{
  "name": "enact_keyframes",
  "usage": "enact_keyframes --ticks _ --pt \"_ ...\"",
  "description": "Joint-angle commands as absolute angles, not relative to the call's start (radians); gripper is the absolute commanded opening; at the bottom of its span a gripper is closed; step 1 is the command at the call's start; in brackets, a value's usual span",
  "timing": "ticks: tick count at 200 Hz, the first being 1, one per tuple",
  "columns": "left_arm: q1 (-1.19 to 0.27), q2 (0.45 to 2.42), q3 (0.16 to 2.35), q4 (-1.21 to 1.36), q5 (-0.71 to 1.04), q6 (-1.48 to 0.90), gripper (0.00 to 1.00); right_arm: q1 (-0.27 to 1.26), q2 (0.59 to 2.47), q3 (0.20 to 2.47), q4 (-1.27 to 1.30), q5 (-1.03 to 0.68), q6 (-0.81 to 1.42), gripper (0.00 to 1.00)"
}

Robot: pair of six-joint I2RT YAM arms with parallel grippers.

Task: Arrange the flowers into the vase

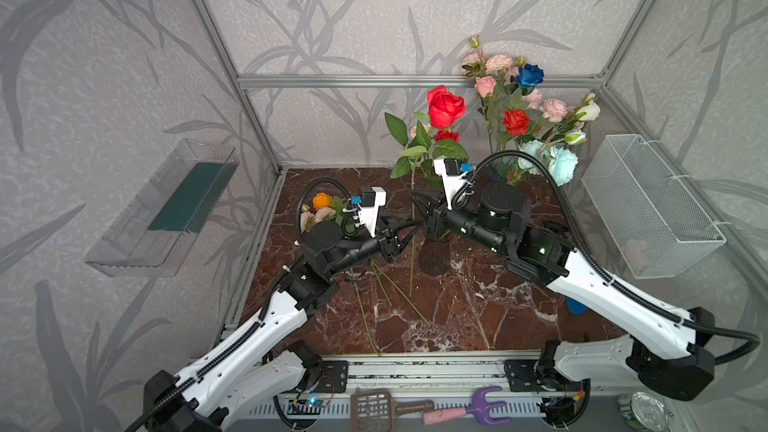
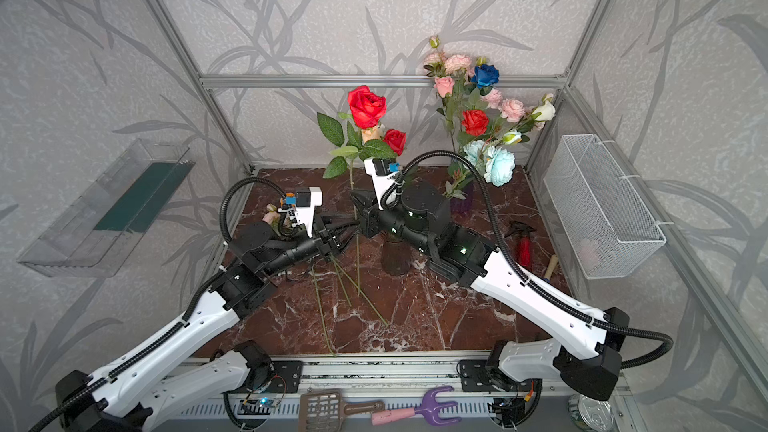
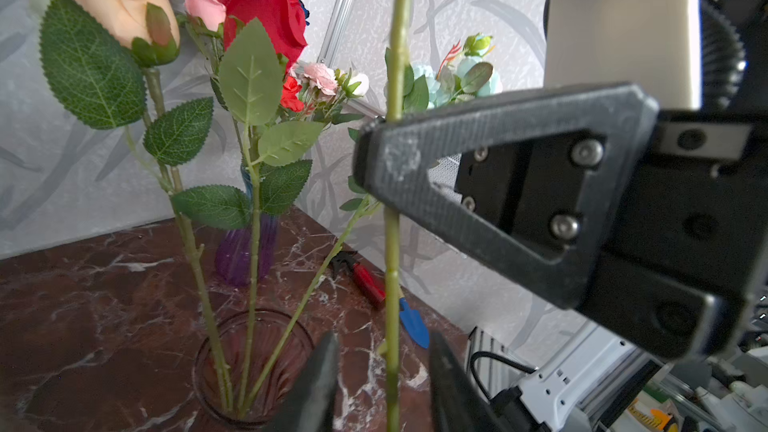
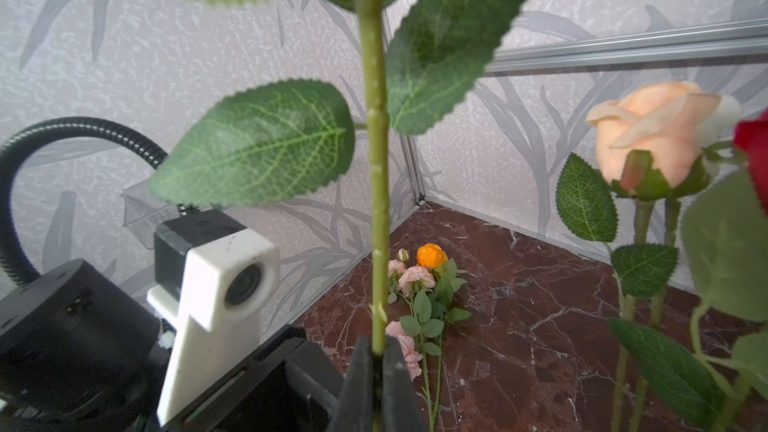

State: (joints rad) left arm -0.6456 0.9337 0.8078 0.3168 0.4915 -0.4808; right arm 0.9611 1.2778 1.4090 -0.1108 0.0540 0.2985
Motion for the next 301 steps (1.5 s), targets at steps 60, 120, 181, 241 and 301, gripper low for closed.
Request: enact_keyframes --ticks 60,120,181,241,301 --pt "-0.639 0.804 0.718 0.338 0.124 -0.436 0.58 0.954 1.091 1.388 -0.001 0.381 0.016 0.0" --pt "-0.634 0.811 0.721 0.33 0.129 -0.414 0.58 0.91 1.153 1.366 0.235 0.511 -0.166 0.0" --pt "-0.631 0.804 0.721 0.33 0.126 -0.411 0.58 0.856 1.23 1.306 0.224 0.483 -0.077 0.0" --pt "-0.619 0.812 0.736 0.297 0.114 -0.409 0.58 0.855 1.231 1.192 0.176 0.483 0.024 0.31" --pt "-0.605 0.842 0.741 0.277 0.091 -0.413 0.58 0.858 1.195 1.192 0.021 0.492 0.1 0.44"
